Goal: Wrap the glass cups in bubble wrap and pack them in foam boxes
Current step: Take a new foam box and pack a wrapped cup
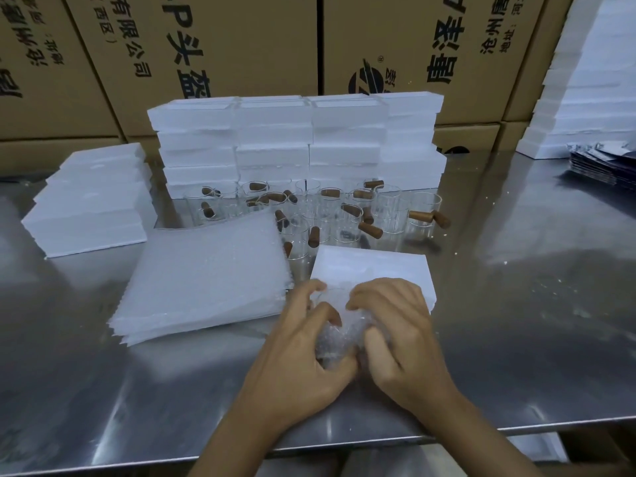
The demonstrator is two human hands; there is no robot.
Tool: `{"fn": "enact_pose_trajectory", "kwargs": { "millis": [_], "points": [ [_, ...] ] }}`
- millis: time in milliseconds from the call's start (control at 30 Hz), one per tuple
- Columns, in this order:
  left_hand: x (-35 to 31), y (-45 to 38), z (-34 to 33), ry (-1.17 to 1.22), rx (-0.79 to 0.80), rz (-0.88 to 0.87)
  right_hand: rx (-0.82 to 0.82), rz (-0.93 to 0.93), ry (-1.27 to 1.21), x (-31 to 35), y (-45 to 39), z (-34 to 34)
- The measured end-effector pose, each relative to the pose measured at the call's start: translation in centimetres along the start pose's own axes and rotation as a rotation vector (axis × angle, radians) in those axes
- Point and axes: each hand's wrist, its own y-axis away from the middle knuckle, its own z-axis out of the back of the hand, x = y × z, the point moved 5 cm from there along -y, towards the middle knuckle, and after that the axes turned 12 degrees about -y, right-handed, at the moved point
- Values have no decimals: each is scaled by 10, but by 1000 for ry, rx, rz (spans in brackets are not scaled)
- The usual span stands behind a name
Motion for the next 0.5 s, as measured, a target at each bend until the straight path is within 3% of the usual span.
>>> {"fn": "enact_pose_trajectory", "kwargs": {
  "millis": [133, 300, 400, 500],
  "points": [
    [-5, -3, 8, -6, -134, -14, -236, -142, -111, -11, 4, 15],
    [-25, -38, 31, 100, -326, -67, -341, -58, -160, -14, -16, 29],
    [-22, -78, 26, 99, -211, 68, -389, -149, -121, -34, -44, 34],
    [-1, -100, -1, -46, 3, 129, -295, -304, -81, -64, -54, 28]
  ]
}}
